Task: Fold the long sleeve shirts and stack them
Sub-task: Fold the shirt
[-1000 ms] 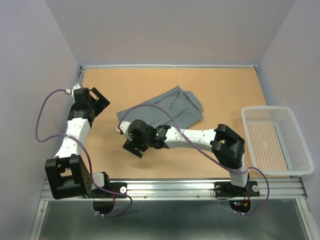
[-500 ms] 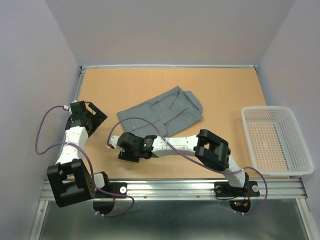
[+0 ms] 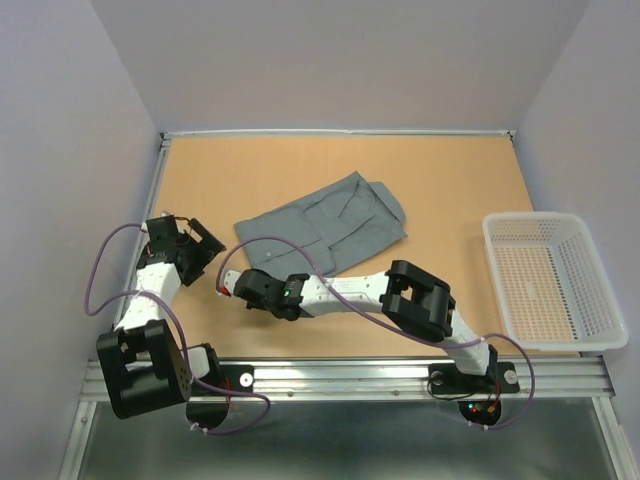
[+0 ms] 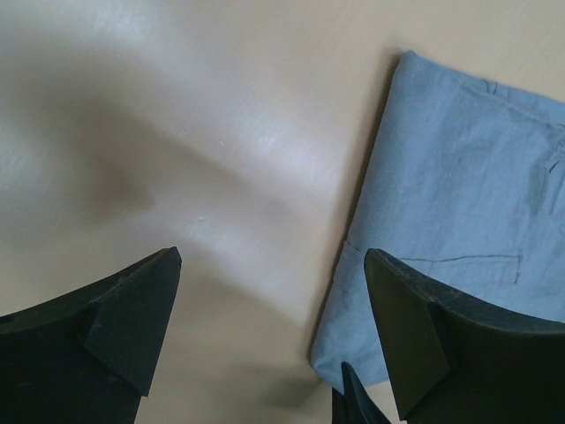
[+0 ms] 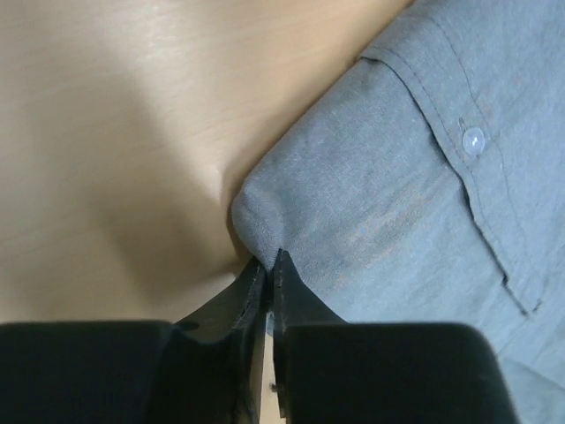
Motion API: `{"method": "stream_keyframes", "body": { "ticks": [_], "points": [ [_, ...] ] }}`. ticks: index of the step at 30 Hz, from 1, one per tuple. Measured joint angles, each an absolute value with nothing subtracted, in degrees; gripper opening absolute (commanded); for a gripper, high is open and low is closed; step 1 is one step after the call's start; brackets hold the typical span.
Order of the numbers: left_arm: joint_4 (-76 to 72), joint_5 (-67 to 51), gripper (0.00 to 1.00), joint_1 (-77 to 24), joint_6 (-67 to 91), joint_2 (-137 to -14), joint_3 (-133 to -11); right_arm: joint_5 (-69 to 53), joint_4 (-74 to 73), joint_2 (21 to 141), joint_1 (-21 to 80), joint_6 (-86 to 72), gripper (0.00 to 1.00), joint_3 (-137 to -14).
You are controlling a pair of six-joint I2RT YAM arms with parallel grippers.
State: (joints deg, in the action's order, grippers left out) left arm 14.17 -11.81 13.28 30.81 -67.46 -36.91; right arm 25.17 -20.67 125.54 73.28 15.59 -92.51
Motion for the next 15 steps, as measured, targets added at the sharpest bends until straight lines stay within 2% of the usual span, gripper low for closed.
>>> {"method": "stream_keyframes", "body": {
  "ticks": [6,15],
  "points": [
    [11.4,-16.8,0.97,12.5,32.8,-66.8,-33.2,23.3,-20.6,125.6,72.8,13.7,0.01,-92.6],
    [4.9,-21.6,0.96,6.4,39.4,-68.9,-29.5,12.4,-19.3,123.4,67.5,4.7,0.01,-93.1]
  ]
}}
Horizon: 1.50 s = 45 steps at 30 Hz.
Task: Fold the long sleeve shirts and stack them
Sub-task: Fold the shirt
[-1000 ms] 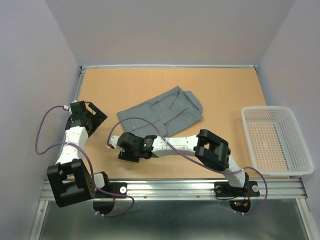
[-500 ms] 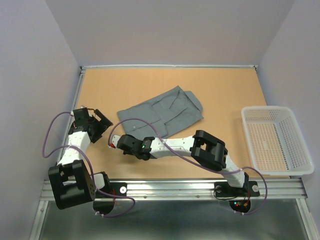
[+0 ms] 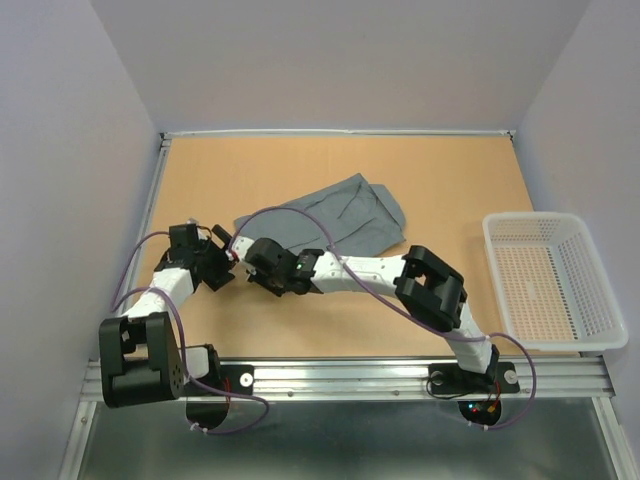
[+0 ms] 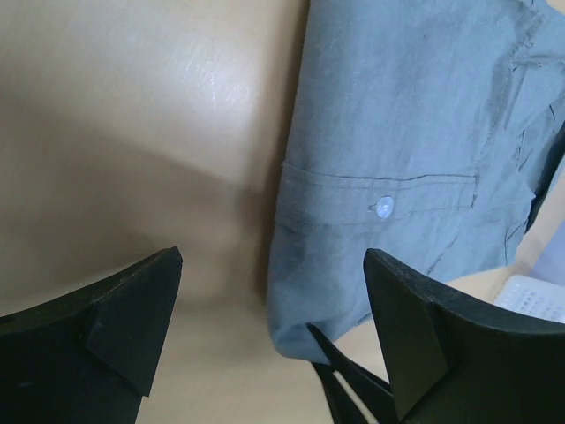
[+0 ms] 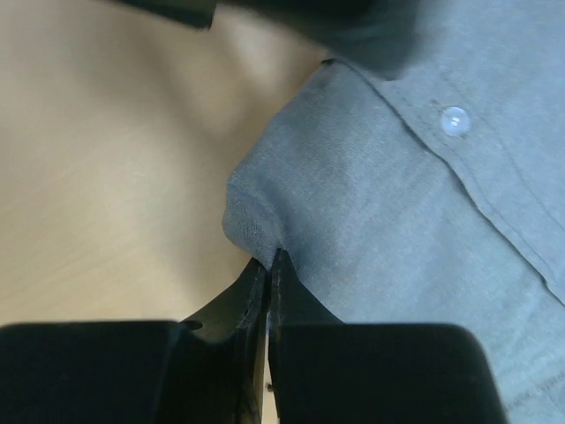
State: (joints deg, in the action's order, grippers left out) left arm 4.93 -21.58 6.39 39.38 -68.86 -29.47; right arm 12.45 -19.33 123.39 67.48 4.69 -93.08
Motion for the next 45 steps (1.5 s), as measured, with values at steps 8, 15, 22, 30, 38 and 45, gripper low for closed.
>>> {"method": "stream_keyframes", "body": {
  "ticks": [8,15,22,30,38,45],
  "points": [
    [1.0,-22.4,0.93,6.1,42.7,-71.3,-29.5,7.6,-14.2,115.8,63.8,-2.0,0.01,-88.8],
    [-4.6,-25.8,0.9,6.0,46.6,-74.5,-29.3,5.1,-11.9,115.2,63.7,-3.7,0.01,-86.9],
    [-10.8,-29.1,0.87,4.8,50.3,-76.8,-29.3,3.6,-11.7,115.2,63.7,-3.9,0.01,-86.5],
    [-15.7,-31.1,0.69,4.2,52.7,-84.0,-29.3,3.0,-11.5,115.2,63.7,-3.9,0.01,-86.5],
    [-18.9,-31.0,0.08,4.2,52.8,-86.4,-27.9,2.9,-11.5,115.2,63.7,-3.9,0.01,-86.5],
    [-14.8,-30.5,0.0,4.1,49.6,-86.7,-30.3,2.3,-11.2,115.2,63.7,-3.8,0.51,-86.4]
  ]
}}
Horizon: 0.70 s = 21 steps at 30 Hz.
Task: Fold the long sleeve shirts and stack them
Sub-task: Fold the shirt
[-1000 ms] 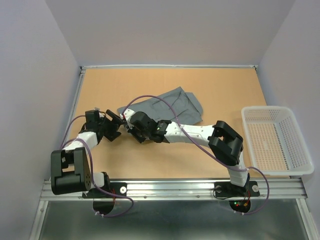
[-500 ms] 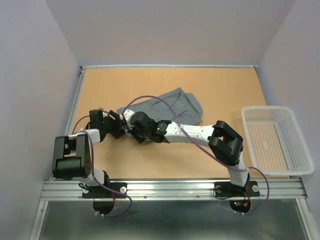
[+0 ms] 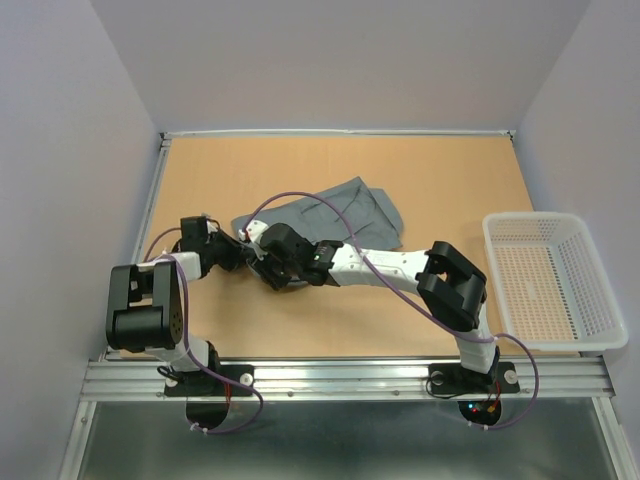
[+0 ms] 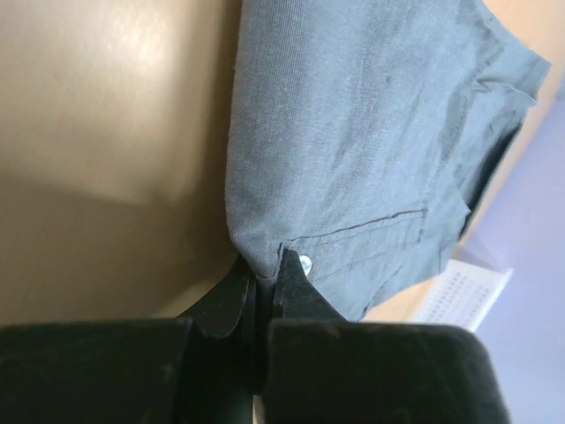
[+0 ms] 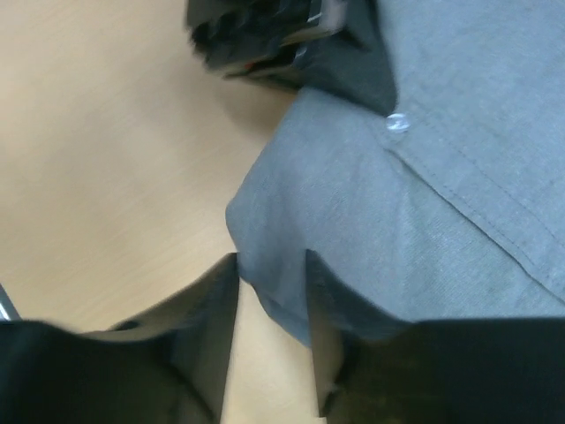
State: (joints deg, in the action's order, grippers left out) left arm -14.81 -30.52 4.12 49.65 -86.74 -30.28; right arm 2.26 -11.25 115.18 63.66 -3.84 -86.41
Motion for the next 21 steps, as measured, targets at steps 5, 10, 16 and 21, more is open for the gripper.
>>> {"method": "stream_keyframes", "body": {
  "ticks": [5,10,16,21],
  "points": [
    [0.7,-24.8,0.0,4.3,39.4,-85.1,-41.1,2.7,-12.0,112.9,63.4,-4.1,0.61,-86.4],
    [14.0,-16.8,0.0,5.5,30.0,-82.5,-52.3,3.3,-14.0,106.5,60.1,-7.4,0.6,-86.1],
    [24.8,-10.4,0.0,6.6,23.5,-81.6,-58.6,0.2,-14.8,100.4,48.1,-15.1,0.55,-82.7],
    [30.4,-8.5,0.0,6.6,20.5,-82.1,-63.2,-2.9,-16.5,103.1,42.4,-19.0,0.47,-81.5]
  ]
}}
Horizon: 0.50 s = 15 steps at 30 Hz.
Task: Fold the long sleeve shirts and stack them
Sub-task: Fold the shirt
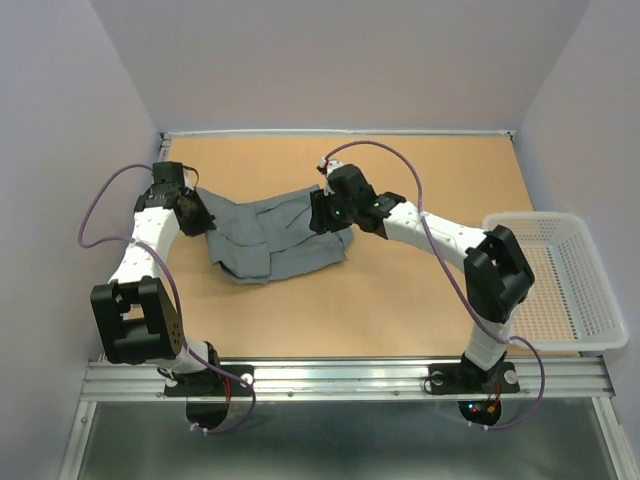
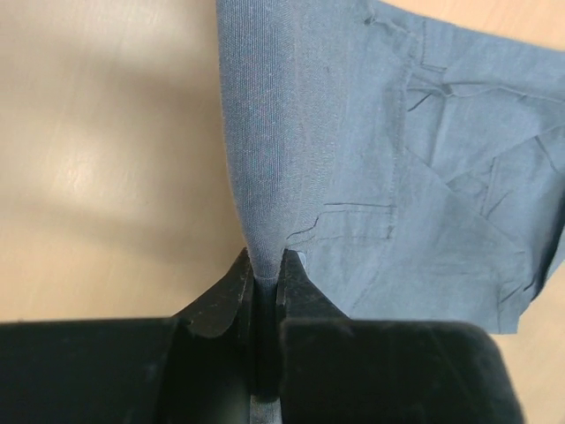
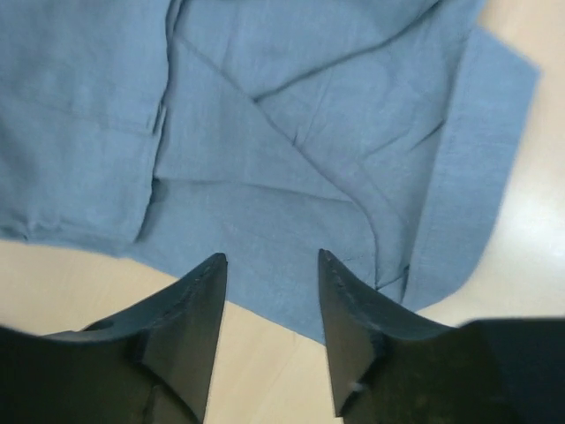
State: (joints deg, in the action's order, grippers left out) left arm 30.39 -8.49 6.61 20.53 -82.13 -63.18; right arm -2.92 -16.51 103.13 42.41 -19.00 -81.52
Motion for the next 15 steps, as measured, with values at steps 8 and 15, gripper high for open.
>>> {"method": "stream_keyframes", "body": {
  "ticks": [8,15],
  "points": [
    [33.8,-8.3,0.0,6.5,18.7,-84.6,-68.7,-11.9,-15.7,113.3,44.0,-25.5,0.26,-82.3],
    [37.4,-6.7,0.0,6.0,17.6,-86.8,-72.7,-20.0,-8.4,118.7,44.3,-33.5,0.21,-83.4]
  ]
}}
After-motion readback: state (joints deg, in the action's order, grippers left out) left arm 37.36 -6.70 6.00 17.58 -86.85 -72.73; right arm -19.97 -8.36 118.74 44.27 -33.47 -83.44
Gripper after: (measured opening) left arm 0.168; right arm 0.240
